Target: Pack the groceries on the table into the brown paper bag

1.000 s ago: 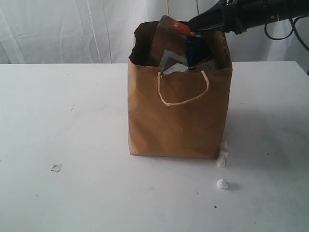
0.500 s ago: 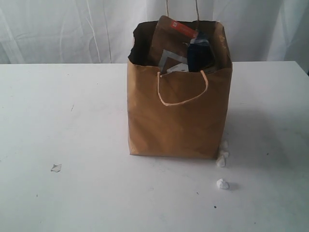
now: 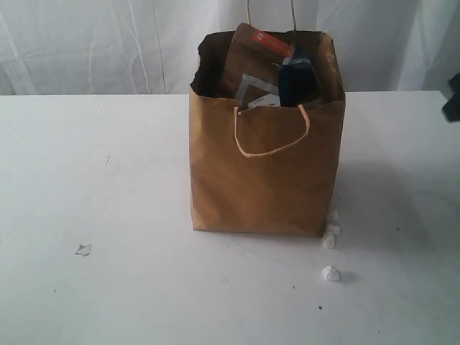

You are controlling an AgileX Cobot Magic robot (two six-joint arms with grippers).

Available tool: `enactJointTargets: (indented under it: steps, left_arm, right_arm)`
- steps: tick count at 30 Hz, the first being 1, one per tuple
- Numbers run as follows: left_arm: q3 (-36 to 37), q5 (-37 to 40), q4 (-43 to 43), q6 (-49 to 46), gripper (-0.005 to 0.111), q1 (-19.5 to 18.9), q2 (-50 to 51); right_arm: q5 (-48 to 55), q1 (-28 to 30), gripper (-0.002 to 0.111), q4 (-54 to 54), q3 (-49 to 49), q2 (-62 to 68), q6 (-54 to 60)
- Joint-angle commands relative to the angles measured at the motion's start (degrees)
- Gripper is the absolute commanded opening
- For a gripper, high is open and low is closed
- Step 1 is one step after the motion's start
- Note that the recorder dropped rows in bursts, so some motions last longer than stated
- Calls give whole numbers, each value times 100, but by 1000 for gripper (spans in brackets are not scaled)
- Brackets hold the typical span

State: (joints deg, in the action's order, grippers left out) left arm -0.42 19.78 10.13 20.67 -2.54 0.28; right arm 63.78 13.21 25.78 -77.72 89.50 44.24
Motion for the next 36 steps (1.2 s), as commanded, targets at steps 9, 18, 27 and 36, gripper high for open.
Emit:
enactJointTargets:
  steps: [9,18,27,36]
  left_arm:
    - [42,221,-2,3,0,-15,-28]
    - [42,221,-2,3,0,-15,-28]
    - [42,221,-2,3,0,-15,-28]
    - [42,221,-2,3,0,-15,-28]
  right_arm:
    - [-1703,-1649,3,56,2672,-882,756]
    - [-2548,-2800,51,511,3537,-681,1586]
    - [-3071,-3146,51,573,3646,218,1613]
    - [-3294,-3146,48,366,3646,475,1592]
